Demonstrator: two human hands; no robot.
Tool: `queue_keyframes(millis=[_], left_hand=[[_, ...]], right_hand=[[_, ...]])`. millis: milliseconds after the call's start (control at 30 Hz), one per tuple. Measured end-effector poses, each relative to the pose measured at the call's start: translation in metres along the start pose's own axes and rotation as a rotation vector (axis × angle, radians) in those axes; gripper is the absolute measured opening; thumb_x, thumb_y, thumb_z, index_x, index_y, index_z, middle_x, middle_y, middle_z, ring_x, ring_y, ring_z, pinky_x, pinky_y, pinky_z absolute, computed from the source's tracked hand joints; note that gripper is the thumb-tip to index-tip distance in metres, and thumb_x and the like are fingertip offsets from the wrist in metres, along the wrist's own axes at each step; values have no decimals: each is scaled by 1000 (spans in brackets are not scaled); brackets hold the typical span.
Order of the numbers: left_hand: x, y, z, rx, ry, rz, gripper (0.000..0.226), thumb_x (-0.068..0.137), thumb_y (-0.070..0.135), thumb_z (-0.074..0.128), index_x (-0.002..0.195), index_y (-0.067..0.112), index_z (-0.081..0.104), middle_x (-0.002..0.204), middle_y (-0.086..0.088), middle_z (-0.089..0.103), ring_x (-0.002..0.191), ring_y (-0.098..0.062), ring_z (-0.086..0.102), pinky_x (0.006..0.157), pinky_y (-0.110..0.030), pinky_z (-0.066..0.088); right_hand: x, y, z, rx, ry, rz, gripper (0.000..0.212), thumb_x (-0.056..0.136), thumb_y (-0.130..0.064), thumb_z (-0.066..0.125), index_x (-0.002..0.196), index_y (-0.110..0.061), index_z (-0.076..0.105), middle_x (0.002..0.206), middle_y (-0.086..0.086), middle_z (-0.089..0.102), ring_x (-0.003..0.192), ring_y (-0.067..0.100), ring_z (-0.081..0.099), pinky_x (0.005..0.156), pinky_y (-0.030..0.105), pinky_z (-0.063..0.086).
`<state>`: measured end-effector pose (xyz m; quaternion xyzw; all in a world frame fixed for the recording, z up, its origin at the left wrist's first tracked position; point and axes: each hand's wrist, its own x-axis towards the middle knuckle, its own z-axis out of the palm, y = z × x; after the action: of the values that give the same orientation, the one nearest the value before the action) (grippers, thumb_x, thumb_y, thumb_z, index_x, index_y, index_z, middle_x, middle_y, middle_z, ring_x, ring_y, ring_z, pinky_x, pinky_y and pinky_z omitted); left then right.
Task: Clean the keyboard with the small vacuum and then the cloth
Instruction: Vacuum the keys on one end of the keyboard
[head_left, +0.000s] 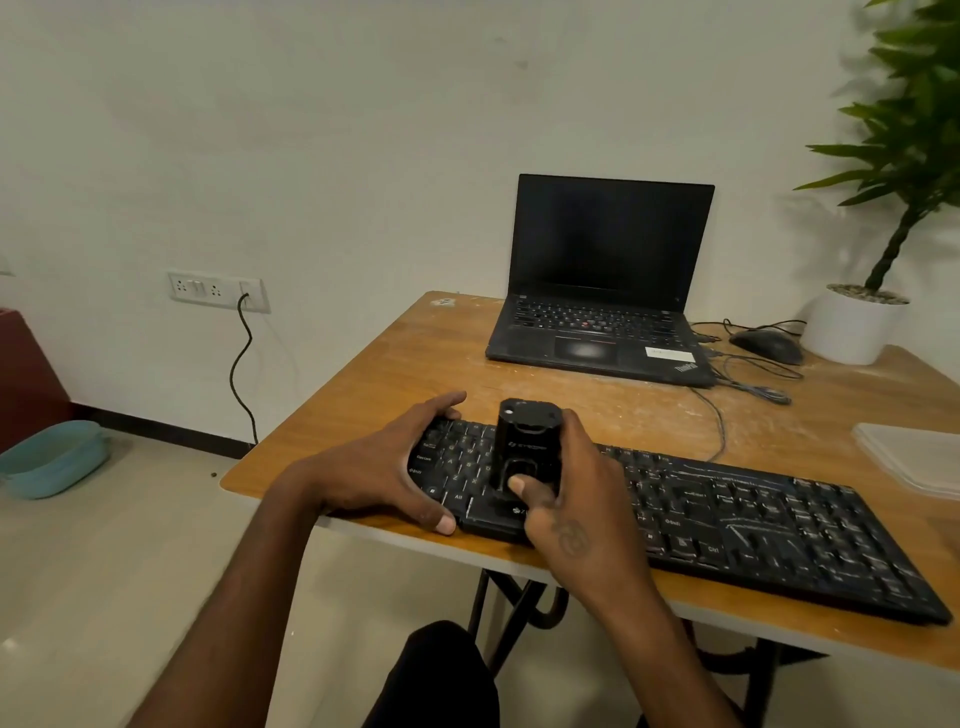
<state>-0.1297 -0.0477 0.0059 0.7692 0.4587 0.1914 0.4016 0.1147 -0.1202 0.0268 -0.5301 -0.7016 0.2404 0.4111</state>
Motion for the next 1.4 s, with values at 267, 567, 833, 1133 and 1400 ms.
queue_keyframes(millis=[267,567,833,1133,1400], left_hand=[[1,-2,1,-6,2,-2,130,68,30,99,157,61,8,155,24,28,138,1,40,108,-20,45],[1,0,1,-12,2,8,133,59,44,100,154,66,9,159,20,29,141,-4,41,115,-34,46],[0,-3,0,-1,10,5,132,67,29,98,158,59,7,156,24,28,137,5,39,105,-14,43],[0,1,1,-4,6,-7,132,67,30,99,157,62,7,157,22,29,136,2,43,105,-18,46],[-1,-1,1,1,21,2,133,65,33,100,157,62,9,156,24,29,140,2,40,112,-23,43]], right_hand=[[-2,20,-38,22,84,104,55,85,-5,75,131,-24,51,108,-11,64,99,9,61,79,30,51],[11,-9,13,3,-17,-17,53,87,-1,68,124,-33,47,102,-15,61,86,-8,54,58,9,46],[9,15,-25,14,73,106,48,85,-5,74,121,-24,50,97,-14,60,87,-1,57,73,31,54],[34,-7,15,-35,-31,-9,50,85,-6,72,125,-26,49,102,-9,66,85,-2,59,57,10,43],[25,11,-26,-32,63,124,41,86,-6,73,115,-24,50,92,-17,59,85,5,59,67,27,48]])
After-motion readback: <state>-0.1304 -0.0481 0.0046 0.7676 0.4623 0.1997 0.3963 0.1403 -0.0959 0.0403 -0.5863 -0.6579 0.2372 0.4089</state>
